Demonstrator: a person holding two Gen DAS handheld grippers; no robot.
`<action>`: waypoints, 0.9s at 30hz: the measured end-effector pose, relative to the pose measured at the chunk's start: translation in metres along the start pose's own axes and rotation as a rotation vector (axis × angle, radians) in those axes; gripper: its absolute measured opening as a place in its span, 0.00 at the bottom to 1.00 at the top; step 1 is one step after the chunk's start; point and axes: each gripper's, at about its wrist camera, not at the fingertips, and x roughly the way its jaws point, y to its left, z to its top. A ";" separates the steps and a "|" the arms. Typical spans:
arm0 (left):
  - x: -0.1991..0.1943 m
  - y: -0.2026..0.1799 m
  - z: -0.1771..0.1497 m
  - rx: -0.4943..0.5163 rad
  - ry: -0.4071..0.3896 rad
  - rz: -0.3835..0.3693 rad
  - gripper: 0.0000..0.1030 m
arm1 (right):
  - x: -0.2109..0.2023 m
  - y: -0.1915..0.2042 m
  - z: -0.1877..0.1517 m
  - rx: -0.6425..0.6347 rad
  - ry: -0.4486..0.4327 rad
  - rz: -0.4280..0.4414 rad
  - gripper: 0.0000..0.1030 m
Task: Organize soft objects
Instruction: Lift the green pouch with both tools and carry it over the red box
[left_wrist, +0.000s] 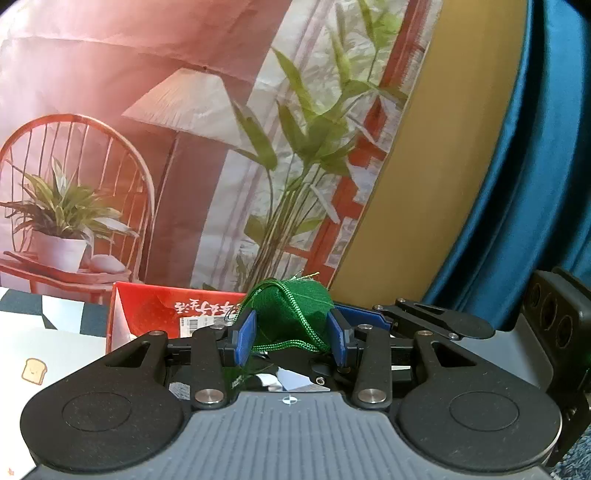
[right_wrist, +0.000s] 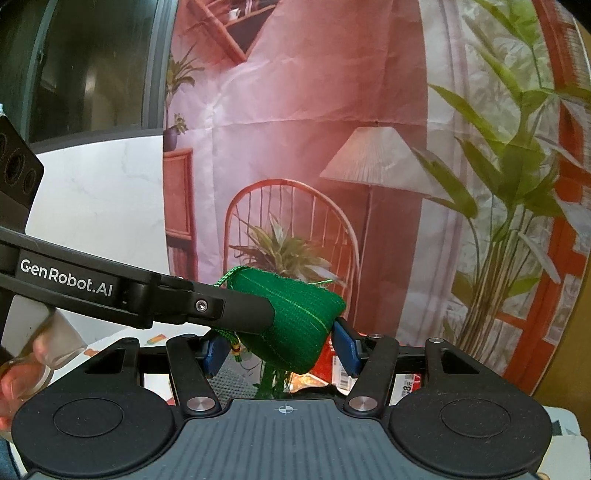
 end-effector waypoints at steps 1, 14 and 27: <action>0.004 0.003 0.001 -0.004 0.004 0.002 0.42 | 0.005 -0.001 0.000 0.000 0.005 0.002 0.53; 0.061 0.055 0.012 -0.063 0.051 0.046 0.42 | 0.093 -0.028 0.001 -0.026 0.096 0.040 0.53; 0.096 0.088 0.004 -0.062 0.123 0.119 0.45 | 0.162 -0.036 -0.017 -0.033 0.240 0.040 0.54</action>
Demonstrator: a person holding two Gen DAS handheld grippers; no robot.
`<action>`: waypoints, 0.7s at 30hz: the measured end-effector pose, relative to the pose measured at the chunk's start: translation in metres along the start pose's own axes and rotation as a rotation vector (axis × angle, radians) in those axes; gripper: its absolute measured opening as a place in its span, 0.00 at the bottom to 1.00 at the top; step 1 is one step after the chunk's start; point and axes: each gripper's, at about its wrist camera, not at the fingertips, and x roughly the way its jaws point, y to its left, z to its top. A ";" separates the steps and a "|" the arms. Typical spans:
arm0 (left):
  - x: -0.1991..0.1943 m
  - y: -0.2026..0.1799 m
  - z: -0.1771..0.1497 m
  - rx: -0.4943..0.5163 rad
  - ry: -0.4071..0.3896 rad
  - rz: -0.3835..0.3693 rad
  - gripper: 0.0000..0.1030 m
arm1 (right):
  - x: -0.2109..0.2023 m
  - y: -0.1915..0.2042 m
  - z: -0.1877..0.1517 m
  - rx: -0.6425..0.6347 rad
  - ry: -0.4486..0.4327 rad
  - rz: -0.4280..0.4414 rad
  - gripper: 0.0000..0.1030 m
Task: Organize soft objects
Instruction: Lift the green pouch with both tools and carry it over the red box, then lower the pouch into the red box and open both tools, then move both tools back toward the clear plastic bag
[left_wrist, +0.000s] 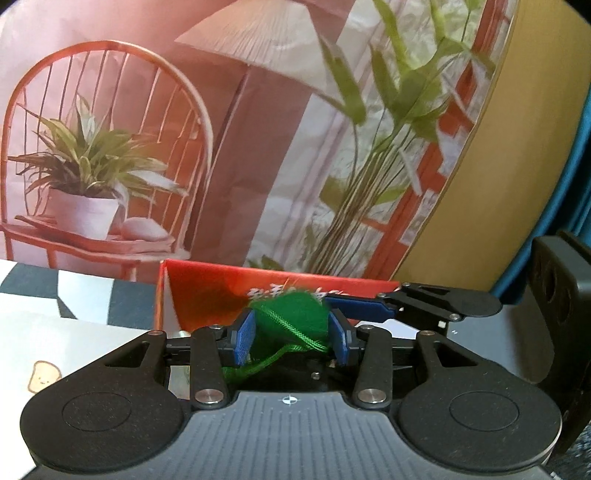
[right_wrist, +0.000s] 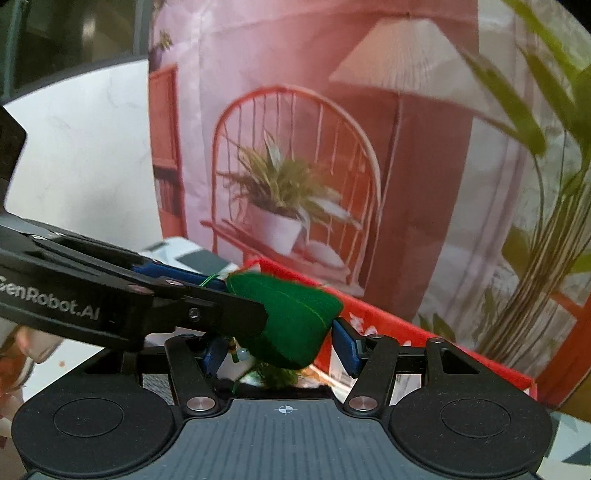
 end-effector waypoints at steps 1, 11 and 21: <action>0.001 0.001 0.000 0.003 0.002 0.011 0.47 | 0.002 -0.001 -0.001 0.003 0.011 -0.009 0.54; -0.022 -0.004 -0.002 0.051 -0.015 0.102 0.74 | -0.020 -0.010 -0.004 0.052 0.015 -0.106 0.82; -0.055 -0.018 -0.017 0.078 -0.006 0.206 1.00 | -0.065 -0.010 -0.025 0.122 0.013 -0.184 0.99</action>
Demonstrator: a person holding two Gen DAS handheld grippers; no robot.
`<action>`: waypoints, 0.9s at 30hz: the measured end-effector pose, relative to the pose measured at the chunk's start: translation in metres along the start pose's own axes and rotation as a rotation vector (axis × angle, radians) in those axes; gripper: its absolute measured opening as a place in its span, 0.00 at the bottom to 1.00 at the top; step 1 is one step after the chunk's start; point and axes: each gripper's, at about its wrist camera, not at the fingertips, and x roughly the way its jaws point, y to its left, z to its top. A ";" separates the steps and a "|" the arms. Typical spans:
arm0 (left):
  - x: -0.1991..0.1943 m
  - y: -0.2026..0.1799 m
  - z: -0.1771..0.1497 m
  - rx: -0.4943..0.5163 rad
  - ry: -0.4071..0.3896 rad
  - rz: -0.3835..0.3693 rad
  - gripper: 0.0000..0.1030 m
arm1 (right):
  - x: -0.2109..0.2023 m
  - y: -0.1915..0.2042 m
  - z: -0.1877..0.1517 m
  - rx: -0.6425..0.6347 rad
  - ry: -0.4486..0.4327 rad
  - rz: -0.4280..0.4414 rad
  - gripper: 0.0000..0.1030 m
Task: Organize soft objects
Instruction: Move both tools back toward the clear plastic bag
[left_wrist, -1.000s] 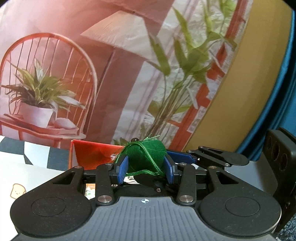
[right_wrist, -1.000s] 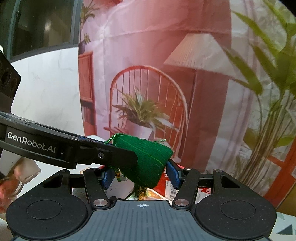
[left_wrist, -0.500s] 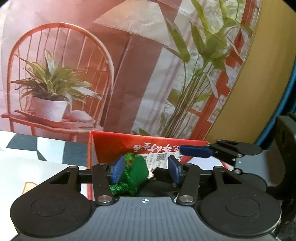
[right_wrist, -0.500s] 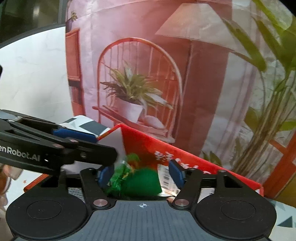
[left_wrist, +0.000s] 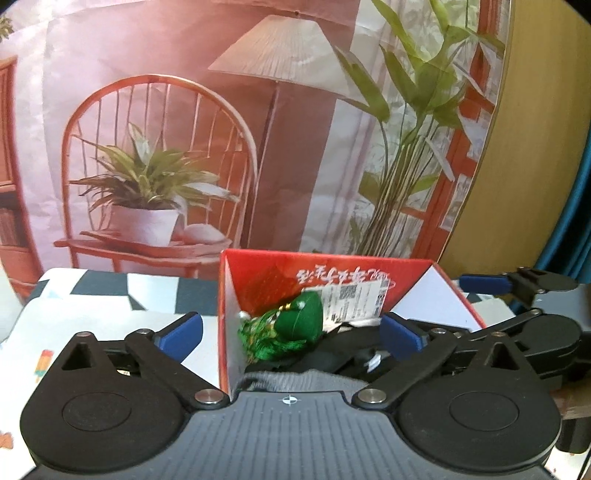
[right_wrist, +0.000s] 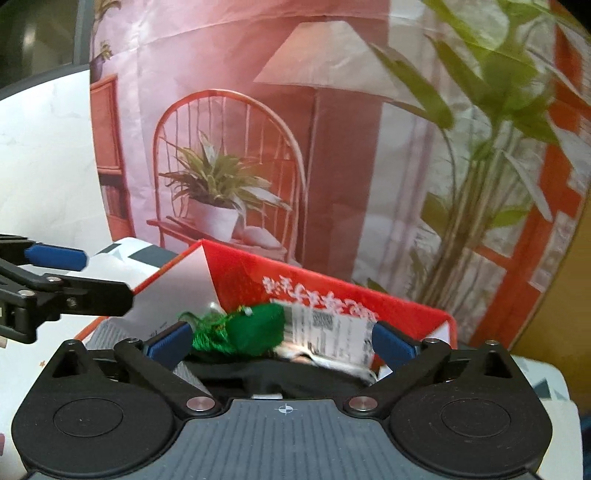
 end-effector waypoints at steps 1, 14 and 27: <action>-0.003 -0.001 -0.002 0.006 0.004 0.010 1.00 | -0.004 0.000 -0.003 0.008 0.002 -0.009 0.99; -0.046 -0.011 -0.034 0.069 -0.005 0.063 1.00 | -0.055 -0.006 -0.055 0.128 -0.016 -0.092 1.00; -0.073 -0.023 -0.084 0.089 -0.019 0.075 1.00 | -0.092 -0.009 -0.110 0.220 -0.083 -0.108 1.00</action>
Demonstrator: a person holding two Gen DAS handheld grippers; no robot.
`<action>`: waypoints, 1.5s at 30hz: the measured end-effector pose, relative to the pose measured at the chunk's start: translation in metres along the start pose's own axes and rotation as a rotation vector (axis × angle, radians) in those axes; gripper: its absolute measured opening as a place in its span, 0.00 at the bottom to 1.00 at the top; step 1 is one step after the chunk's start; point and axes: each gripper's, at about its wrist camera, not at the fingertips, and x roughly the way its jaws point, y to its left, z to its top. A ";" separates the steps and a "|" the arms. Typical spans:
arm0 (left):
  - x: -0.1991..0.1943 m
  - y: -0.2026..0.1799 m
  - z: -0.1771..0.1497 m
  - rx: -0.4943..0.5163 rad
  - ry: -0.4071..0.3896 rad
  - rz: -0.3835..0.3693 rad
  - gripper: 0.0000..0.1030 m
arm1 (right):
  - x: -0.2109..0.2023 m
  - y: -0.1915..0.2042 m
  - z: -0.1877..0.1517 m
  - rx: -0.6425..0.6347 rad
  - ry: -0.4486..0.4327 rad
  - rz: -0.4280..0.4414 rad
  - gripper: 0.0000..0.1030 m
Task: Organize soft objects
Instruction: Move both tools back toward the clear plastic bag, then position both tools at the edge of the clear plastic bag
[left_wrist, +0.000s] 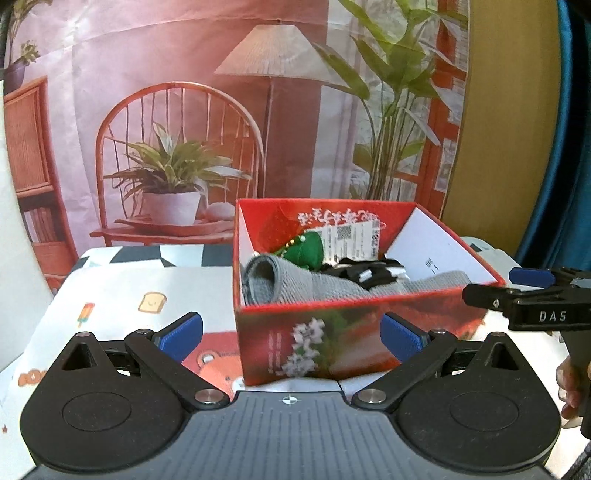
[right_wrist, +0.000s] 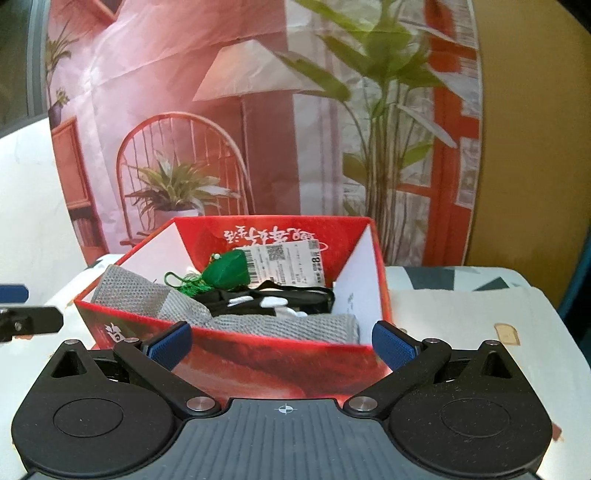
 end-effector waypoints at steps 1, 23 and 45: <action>-0.001 -0.002 -0.004 -0.001 0.002 -0.001 1.00 | -0.002 -0.001 -0.003 0.004 -0.004 -0.003 1.00; 0.004 -0.001 -0.082 -0.079 0.143 -0.014 1.00 | -0.023 -0.013 -0.087 0.045 0.061 -0.062 1.00; 0.028 -0.006 -0.113 -0.098 0.248 -0.071 1.00 | 0.004 0.011 -0.129 -0.059 0.219 -0.032 1.00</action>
